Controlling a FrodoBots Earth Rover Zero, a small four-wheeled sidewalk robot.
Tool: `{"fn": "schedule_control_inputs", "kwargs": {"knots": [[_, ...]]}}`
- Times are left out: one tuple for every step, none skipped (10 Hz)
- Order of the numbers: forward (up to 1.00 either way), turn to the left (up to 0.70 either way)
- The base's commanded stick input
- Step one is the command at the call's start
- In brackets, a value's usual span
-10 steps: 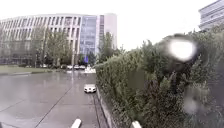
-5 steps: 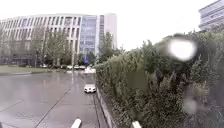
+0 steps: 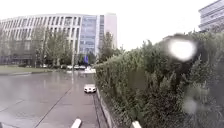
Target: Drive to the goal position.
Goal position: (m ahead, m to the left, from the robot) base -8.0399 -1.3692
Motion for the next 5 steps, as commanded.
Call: {"fn": "schedule_control_inputs", "kwargs": {"knots": [[0.04, 0.00], [0.04, 0.00], [0.04, 0.00], [0.04, 0.00], [0.04, 0.00]]}}
